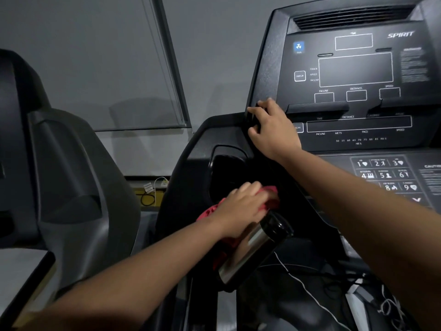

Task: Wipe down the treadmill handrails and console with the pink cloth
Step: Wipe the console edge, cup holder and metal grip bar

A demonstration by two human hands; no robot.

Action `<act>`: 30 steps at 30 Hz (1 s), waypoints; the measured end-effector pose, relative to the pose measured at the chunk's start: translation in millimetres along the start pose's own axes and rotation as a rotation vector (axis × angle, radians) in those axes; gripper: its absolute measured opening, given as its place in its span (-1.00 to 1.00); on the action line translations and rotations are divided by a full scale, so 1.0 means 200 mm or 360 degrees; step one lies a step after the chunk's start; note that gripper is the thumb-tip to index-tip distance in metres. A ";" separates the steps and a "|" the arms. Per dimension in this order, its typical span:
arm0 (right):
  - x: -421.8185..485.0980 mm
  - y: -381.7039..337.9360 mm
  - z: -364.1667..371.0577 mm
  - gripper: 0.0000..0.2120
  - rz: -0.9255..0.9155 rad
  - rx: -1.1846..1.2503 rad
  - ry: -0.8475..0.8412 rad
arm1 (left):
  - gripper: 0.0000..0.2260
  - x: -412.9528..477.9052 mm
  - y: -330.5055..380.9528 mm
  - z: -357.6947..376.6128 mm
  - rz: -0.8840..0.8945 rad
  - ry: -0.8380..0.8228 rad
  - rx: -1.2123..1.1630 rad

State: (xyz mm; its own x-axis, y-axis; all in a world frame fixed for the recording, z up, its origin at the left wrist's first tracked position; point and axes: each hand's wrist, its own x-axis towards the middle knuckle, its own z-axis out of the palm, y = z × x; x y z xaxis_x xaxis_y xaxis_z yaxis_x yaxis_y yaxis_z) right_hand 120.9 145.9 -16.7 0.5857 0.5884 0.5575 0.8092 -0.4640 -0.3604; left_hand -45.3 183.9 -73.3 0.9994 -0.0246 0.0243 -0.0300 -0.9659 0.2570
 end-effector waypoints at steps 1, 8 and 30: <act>0.00 0.00 0.00 -0.55 -0.0004 0.0004 -0.0005 | -0.54 0.04 -0.01 0.00 -0.0073 0.0011 -0.0102; 0.00 0.01 0.01 -0.56 -0.0025 0.0031 -0.0002 | -0.64 0.24 -0.20 0.01 -0.0512 0.0043 0.0120; 0.01 0.02 0.01 -0.59 -0.0022 0.0084 0.0063 | -0.59 -0.07 -0.47 -0.15 -0.0266 0.0152 0.0355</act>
State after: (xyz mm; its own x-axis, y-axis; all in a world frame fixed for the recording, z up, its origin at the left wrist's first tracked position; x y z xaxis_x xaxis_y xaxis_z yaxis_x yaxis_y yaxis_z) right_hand 126.3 146.3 -18.1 0.5729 0.5675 0.5914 0.8192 -0.4196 -0.3910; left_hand -57.3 282.2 -68.6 0.9837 0.1538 0.0932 0.1499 -0.9876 0.0467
